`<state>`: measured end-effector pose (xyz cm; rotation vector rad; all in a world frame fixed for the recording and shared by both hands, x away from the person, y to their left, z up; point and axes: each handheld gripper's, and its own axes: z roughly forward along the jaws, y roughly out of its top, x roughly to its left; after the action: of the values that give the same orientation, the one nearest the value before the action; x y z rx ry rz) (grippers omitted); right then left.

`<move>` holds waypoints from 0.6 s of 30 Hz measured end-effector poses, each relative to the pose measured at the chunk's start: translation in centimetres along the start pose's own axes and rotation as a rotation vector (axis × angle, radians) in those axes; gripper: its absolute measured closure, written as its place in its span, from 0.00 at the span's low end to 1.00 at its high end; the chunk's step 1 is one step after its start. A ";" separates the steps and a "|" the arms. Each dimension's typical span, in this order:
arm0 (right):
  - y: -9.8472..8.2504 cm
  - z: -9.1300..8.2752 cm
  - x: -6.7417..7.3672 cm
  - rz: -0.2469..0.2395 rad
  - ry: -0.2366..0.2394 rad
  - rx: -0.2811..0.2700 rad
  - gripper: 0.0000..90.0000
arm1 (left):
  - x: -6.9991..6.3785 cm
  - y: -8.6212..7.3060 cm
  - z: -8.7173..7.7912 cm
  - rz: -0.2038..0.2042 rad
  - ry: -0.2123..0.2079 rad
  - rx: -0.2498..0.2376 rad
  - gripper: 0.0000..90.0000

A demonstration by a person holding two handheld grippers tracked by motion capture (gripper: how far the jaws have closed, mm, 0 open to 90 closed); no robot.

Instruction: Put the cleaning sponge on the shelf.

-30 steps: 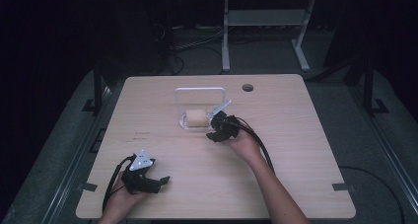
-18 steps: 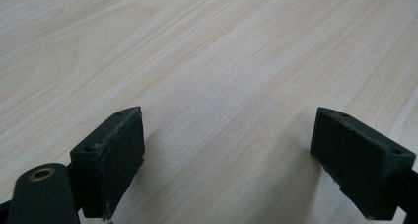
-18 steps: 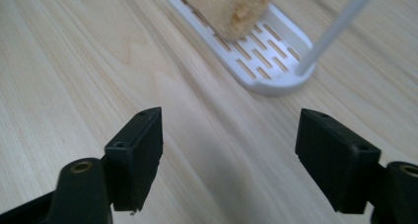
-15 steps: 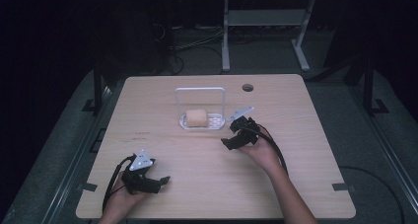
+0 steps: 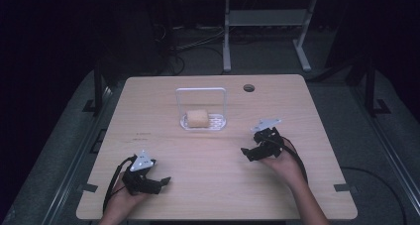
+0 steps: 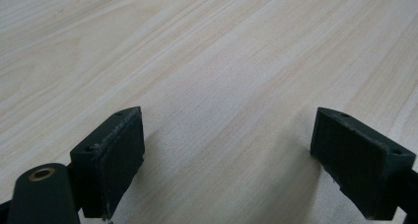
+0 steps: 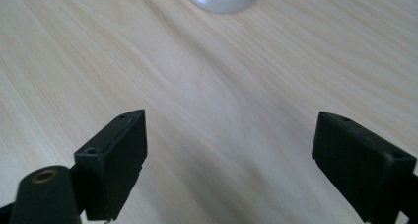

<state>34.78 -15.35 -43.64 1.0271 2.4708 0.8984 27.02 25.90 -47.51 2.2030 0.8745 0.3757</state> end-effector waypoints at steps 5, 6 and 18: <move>-1.8 -1.1 -0.3 0.032 -0.019 -0.007 0.12 | 0.0 0.0 0.0 0.000 0.000 0.000 0.14; -2.2 -1.3 -0.4 0.036 -0.024 -0.009 0.12 | 0.0 0.0 0.0 0.000 0.000 -0.001 0.14; -6.6 -3.2 -1.0 0.102 -0.053 0.006 0.03 | 0.0 0.0 0.0 0.000 0.000 -0.001 0.14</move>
<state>30.38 -21.03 -45.54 1.1731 2.3977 0.8828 27.02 25.90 -47.52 2.2019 0.8742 0.3760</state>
